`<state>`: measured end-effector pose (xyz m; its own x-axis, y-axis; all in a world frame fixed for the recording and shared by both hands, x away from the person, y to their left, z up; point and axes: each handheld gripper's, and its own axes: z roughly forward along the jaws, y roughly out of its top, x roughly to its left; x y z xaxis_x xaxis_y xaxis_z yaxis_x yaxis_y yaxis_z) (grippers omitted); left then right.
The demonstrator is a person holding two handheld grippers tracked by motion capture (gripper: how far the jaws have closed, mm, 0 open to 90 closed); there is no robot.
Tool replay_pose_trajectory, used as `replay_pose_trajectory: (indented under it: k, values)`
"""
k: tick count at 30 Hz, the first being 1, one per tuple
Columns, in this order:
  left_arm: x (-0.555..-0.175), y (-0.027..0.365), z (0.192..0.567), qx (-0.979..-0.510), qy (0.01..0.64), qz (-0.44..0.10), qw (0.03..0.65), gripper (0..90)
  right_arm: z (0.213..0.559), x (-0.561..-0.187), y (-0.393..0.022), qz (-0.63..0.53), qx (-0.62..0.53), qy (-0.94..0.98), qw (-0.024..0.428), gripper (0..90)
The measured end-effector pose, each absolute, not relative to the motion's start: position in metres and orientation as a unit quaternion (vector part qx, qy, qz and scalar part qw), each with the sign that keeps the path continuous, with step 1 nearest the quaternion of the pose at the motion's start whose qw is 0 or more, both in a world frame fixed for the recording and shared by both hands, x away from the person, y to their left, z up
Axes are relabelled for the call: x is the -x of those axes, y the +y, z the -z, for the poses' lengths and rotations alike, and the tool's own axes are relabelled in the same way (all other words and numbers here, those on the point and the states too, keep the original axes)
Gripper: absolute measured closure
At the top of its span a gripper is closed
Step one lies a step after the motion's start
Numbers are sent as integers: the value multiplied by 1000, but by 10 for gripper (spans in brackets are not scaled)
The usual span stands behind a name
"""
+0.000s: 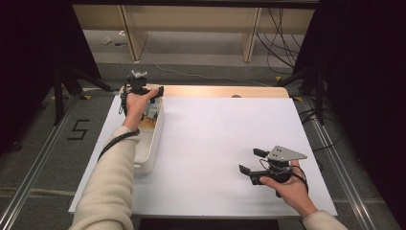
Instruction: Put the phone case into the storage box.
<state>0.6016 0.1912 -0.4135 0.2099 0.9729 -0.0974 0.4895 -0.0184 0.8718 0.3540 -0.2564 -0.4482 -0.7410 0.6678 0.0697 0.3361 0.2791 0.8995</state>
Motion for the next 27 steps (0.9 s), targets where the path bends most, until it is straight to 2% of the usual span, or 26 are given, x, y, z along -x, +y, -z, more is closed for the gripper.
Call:
replay_pose_trajectory:
  k: [18,27]
  values:
    - [-602,194,420,-657,568,-274,414,92,448,-354,-256,-508,-320,783,164,159]
    - [-604,194,421,-656,571,-269,415,59,448,-354,-256,-507,-320,783,163,159]
